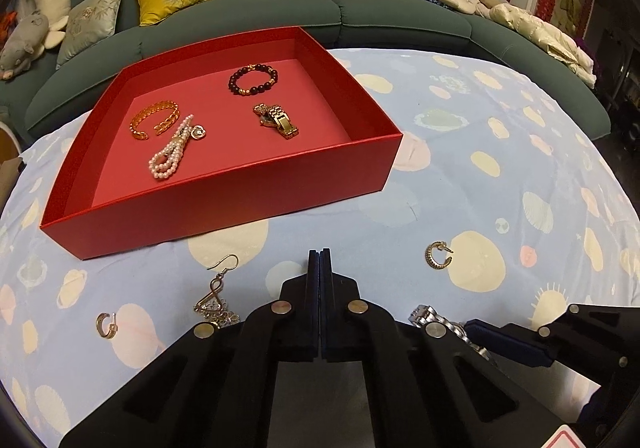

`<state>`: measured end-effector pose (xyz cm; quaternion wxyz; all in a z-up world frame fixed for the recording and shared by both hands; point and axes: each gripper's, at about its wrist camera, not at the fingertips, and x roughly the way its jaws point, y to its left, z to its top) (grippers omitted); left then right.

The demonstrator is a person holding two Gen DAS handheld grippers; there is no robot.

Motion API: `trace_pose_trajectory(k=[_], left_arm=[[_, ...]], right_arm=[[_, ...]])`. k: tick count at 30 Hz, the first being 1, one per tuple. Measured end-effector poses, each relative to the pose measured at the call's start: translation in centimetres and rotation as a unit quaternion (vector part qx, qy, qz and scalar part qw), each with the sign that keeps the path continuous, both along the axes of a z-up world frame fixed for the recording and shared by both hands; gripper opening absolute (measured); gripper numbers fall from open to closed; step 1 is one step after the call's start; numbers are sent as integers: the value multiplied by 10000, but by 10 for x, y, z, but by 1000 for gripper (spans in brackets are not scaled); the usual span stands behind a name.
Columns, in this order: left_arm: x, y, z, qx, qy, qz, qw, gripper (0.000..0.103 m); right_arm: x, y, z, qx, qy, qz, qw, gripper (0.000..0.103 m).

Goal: Organize jewelry
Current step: 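Lift the silver watch with the right gripper and carry it toward the red box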

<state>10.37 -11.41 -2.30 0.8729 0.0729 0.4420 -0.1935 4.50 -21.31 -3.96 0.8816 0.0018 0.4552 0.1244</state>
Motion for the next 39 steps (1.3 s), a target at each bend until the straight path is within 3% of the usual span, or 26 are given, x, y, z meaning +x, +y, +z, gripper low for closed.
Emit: trace_pose_trajectory(k=[3, 5, 14, 15, 16, 17, 19, 22, 30, 39], left_arm=[[-7, 5, 12, -41, -61, 0, 10000, 0], [-12, 10, 19, -64, -81, 8, 9999, 0], [-31, 46, 35, -218, 47, 239, 9995, 0], [-33, 50, 36, -232, 65, 264, 9994, 0], [-35, 54, 35, -263, 85, 296, 9992, 0], [-36, 58, 35, -307, 110, 339, 9989, 0], [-38, 64, 34, -380, 168, 413, 9983, 0], [-38, 67, 31, -432, 225, 417, 9979, 0], [-41, 68, 32, -469, 236, 342, 9980, 0], [-40, 73, 42, -601, 159, 366, 9974, 0]], right_arm=[[0, 2, 1, -67, -55, 6, 10000, 20], [-1, 2, 4, 8, -95, -13, 10000, 10], [4, 7, 11, 51, -90, 74, 9999, 10], [4, 8, 10, 4, -94, 55, 9999, 19], [4, 9, 8, -58, -113, 24, 9999, 43], [3, 10, 8, -92, -172, -1, 9998, 49], [5, 14, 5, -169, -167, 31, 9997, 45], [8, 16, -1, -206, -131, 21, 9997, 25], [8, 16, 3, -167, -224, -39, 9996, 24], [8, 20, 32, 68, -518, -35, 9986, 24]])
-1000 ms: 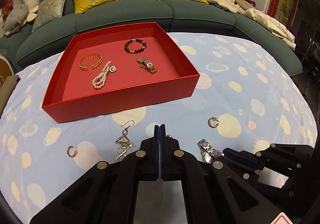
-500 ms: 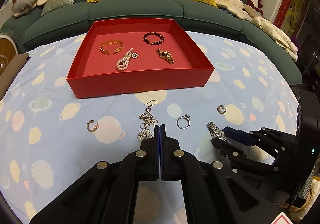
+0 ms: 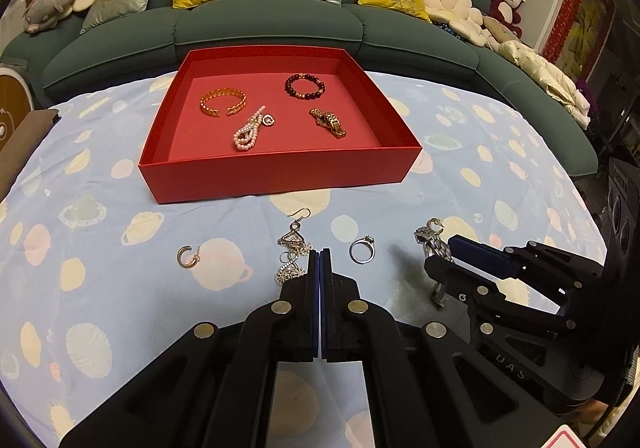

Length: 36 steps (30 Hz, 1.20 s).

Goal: Organize jewelry
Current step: 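Lift the silver watch with the right gripper and carry it toward the red box, then lower the silver watch into the red box and open the right gripper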

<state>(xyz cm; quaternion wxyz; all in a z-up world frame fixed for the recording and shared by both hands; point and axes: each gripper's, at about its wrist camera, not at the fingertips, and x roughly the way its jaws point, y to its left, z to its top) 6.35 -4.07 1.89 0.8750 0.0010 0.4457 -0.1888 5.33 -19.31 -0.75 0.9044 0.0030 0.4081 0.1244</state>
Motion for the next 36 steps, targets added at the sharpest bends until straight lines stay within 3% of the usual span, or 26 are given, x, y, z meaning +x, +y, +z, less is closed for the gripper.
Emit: trace_pose_trajectory(k=[7, 9, 19, 27, 31, 36], left_arm=[[4, 10, 15, -131, -147, 125, 9997, 0], [5, 14, 19, -160, -185, 174, 9995, 0], [11, 44, 34, -278, -342, 547, 9975, 0], [20, 48, 46, -296, -455, 584, 9968, 0], [39, 41, 56, -144, -610, 520, 9967, 0], [75, 37, 55, -153, -543, 439, 9974, 0]], right_arm=[[8, 6, 29, 166, -300, -12, 9994, 24], [11, 9, 36, 234, -350, 8, 9991, 10], [23, 18, 65, 344, -699, 1, 9970, 10], [36, 23, 96, 419, -1057, -16, 9935, 10], [55, 24, 105, 404, -1158, -82, 9924, 10], [86, 20, 95, 426, -1088, -253, 9928, 10]])
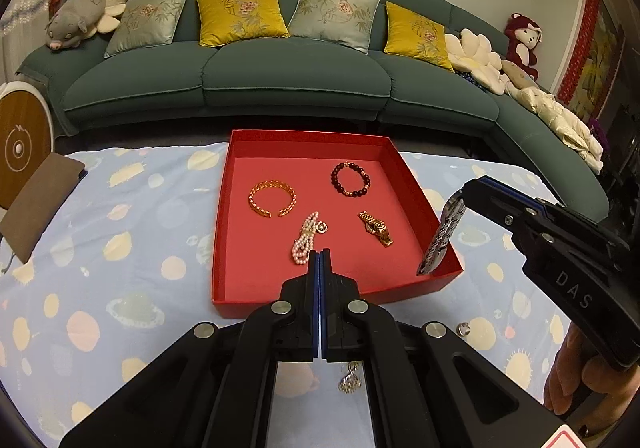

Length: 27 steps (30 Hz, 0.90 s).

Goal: Organize jewelry
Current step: 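Lower the silver watch into the red box and open the right gripper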

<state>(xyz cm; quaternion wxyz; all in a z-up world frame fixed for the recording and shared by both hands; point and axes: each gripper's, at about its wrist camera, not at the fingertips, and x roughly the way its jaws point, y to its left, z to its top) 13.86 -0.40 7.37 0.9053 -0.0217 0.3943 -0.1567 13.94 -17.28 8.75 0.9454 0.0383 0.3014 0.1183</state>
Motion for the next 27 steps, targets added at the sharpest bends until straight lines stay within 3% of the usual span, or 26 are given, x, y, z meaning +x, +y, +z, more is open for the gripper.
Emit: trace_pose_trajectory(k=[9, 18, 20, 22, 24, 27], left_arm=[[51, 1, -30, 99, 295, 52, 9995, 0], [65, 3, -47, 112, 482, 137, 9987, 4], [65, 4, -48, 111, 498, 175, 9985, 11], [65, 7, -47, 124, 471, 255, 9985, 37], [63, 11, -45, 89, 371, 340, 9987, 47], [62, 15, -41, -97, 380, 258, 9989, 50]], right_arm=[[38, -4, -33, 101, 474, -165, 9987, 10], [42, -3, -55, -7, 766, -162, 9969, 11], [43, -4, -55, -4, 773, -176, 9969, 11], [42, -6, -54, 13, 740, -204, 9970, 12], [41, -6, -52, 1, 693, -230, 9973, 13], [39, -10, -45, 64, 603, -271, 9978, 20]])
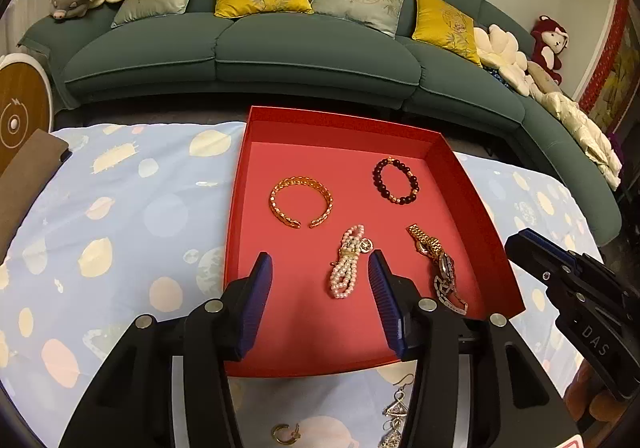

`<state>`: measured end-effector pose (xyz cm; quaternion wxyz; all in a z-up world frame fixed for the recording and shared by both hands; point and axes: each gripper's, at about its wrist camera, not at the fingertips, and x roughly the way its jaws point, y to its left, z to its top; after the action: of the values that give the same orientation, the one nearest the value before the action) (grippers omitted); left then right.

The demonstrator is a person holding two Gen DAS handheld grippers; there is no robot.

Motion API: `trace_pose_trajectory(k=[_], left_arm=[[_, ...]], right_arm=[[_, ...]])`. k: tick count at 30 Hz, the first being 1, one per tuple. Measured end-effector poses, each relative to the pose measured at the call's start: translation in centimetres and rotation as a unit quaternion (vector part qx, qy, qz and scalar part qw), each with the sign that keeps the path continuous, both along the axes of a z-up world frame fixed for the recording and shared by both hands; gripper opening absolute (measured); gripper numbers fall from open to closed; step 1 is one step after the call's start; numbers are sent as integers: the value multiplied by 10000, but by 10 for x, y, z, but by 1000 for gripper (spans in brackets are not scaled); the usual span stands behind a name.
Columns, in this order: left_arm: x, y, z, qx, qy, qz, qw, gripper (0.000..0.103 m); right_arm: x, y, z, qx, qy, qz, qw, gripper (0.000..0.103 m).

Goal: Organize jewelry
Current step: 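Lower the silver watch into the red box and open the right gripper, then lower the right gripper onto the silver drop earring and close it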

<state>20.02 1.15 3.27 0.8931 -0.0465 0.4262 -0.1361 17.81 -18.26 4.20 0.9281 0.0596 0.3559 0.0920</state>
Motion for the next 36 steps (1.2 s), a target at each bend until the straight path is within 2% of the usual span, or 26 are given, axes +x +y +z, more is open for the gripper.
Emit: trace_pose_trajectory(k=[7, 9, 12, 15, 18, 23, 26, 29, 31, 34, 36], left_arm=[[-8, 15, 11, -150, -72, 120, 9998, 50], [-19, 16, 14, -36, -175, 75, 9998, 50], [-44, 4, 14, 125, -279, -249, 9992, 50], [-66, -27, 10, 134, -251, -784, 9965, 50], [-79, -61, -5, 456, -243, -1247, 9908, 50], [-85, -93, -33, 595, 89, -1533, 9863, 49], [-88, -105, -45, 763, 186, -1588, 9842, 43], [-88, -113, -56, 866, 285, -1616, 9826, 32], [-89, -118, -64, 967, 351, -1676, 9805, 19], [-96, -124, -66, 1144, 106, -1730, 9782, 17], [-96, -124, -65, 1091, 119, -1761, 9782, 17]], right_arm=[[-7, -12, 13, 79, -150, -30, 9999, 21], [-12, -15, 14, 67, -162, 8, 9998, 21], [-19, -18, 16, 20, -193, 21, 9998, 21], [-25, -25, 17, -43, -181, -3, 9998, 21], [-34, -33, 19, -85, -158, -62, 9998, 21], [-56, -49, 22, -60, -102, -149, 9998, 21], [-66, -54, 23, -153, -96, -161, 9997, 21], [-70, -57, 23, -156, -57, -153, 9997, 21], [-72, -59, 21, -126, -15, -173, 9998, 21], [-72, -59, 22, -124, 8, -172, 9998, 21], [-72, -58, 22, -114, 12, -162, 9998, 21]])
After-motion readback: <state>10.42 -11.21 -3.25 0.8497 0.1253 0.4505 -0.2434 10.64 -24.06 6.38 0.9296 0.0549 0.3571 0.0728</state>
